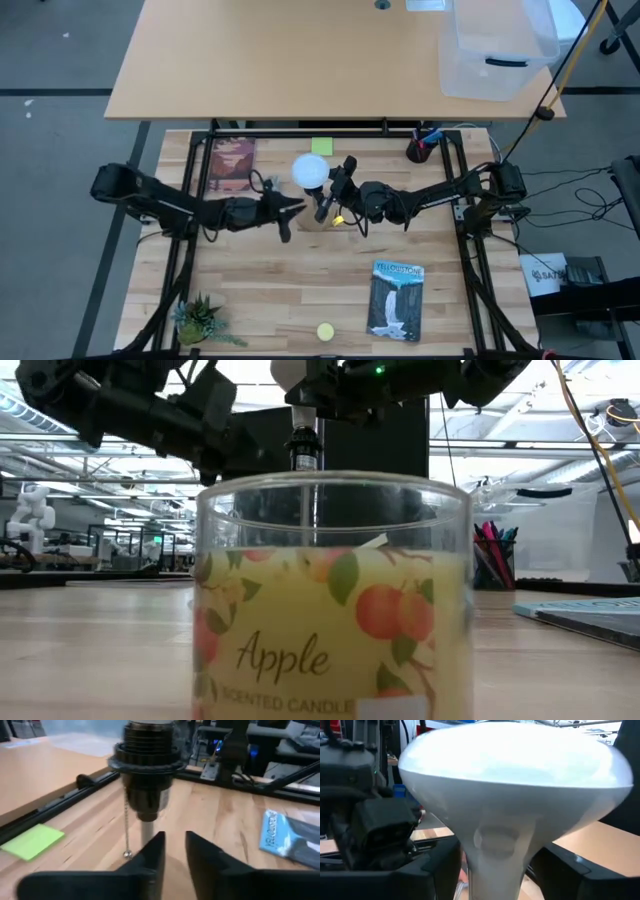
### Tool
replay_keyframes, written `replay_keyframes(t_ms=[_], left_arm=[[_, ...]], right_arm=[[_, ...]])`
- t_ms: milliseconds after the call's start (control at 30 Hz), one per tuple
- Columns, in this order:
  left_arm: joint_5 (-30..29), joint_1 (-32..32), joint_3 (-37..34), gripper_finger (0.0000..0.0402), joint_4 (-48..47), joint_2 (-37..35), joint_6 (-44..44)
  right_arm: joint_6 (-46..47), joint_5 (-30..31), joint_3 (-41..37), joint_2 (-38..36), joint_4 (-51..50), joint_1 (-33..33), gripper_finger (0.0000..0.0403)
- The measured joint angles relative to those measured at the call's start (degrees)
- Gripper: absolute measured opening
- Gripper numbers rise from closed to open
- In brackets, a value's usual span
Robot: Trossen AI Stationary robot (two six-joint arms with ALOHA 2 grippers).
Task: Screw lightbulb
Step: Remove the lightbulb from the lamp
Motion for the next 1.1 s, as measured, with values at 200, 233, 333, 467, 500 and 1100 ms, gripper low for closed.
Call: replay_keyframes(t_ms=[200,233,333,467,500,1100], left_arm=[[-6.21,-0.24,-0.02,0.0165,10.22,7.91,-0.24],[-5.96,0.02,-0.02,0.0176,12.92,8.94,-0.24],[-3.51,0.92,-0.02,0.0194,17.81,11.48,-0.24],[-2.23,2.39,-0.02,0.0199,20.69,14.24,-0.71],[-1.72,2.68,-0.02,0.0199,21.48,14.84,-1.32],[-0.73,5.04,7.02,0.0089,22.28,26.44,-0.22]], right_arm=[[-0.13,-0.21,-0.02,0.00,0.94,0.00,0.0212],[-0.19,-0.24,-0.02,0.00,0.96,0.00,0.0212],[-0.17,-0.24,-0.04,0.00,1.01,0.00,0.0212],[-0.37,-0.24,-0.07,0.00,1.07,0.00,0.0212],[-0.37,-0.24,-0.09,0.00,1.10,0.00,0.0212],[-0.93,-1.78,-0.09,0.00,0.29,-0.72,0.0184]])
